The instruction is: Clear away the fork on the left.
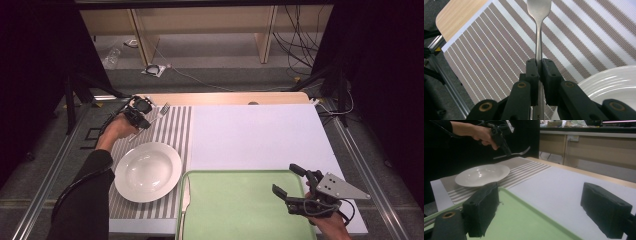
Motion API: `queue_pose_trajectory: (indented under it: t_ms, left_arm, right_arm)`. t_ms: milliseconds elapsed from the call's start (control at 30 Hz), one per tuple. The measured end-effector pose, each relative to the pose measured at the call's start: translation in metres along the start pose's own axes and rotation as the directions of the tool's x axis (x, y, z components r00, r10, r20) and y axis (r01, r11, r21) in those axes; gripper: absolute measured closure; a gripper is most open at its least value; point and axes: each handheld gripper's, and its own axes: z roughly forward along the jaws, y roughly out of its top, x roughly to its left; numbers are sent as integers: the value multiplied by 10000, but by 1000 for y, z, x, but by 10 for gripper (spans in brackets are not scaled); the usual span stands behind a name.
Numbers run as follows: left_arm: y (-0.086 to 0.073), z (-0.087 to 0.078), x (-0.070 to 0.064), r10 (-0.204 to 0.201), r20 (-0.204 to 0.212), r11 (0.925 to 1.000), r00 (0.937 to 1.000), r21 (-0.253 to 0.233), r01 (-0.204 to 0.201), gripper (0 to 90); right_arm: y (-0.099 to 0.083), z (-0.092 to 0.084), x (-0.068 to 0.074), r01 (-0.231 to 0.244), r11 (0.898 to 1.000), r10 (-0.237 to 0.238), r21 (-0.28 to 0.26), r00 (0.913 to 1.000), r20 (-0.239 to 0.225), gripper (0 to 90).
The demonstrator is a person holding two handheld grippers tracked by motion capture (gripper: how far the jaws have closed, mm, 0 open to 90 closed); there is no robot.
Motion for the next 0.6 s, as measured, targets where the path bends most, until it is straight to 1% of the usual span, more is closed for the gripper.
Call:
queue_pose_trajectory:
  t_ms: [33, 100, 200, 300, 467, 500, 567, 600]
  left_arm:
    - [-1, -3, 0, -83, 80, 9999, 9999, -105, 84, 833]
    - [-1, -9, -2, -417, 318, 9985, 9986, -344, 428, 833]
    - [-1, -20, -6, -809, 747, 9936, 9939, -727, 863, 833]
    - [0, -31, -12, -950, 1156, 9889, 9887, -1027, 1070, 834]
    - [2, -42, -22, -923, 1756, 9819, 9801, -1476, 1189, 833]
    - [1, -43, -25, -986, 1859, 9796, 9776, -1547, 1282, 833]
    - [1, -46, -29, -913, 1914, 9795, 9773, -1597, 1228, 833]
    - [1, -47, -32, -899, 2017, 9791, 9753, -1616, 1237, 833]
  right_arm:
    - [0, 0, 0, -9, 10000, 9, 5, 10000, 3, 161]
    - [0, 1, 0, -32, 10000, 32, -69, 10000, -41, 161]
    - [-1, 1, -1, -103, 9999, 103, -124, 9999, -45, 161]
    - [-1, 2, -1, -117, 9999, 117, -85, 9999, -59, 161]
    - [-1, 2, 0, -83, 9999, 82, -92, 9999, -79, 160]
    - [0, 2, 0, -72, 9999, 71, -111, 10000, -58, 160]
    - [0, 1, 0, -66, 9999, 65, -107, 10000, -46, 160]
    - [0, 0, 0, -73, 9999, 73, -110, 10000, -31, 160]
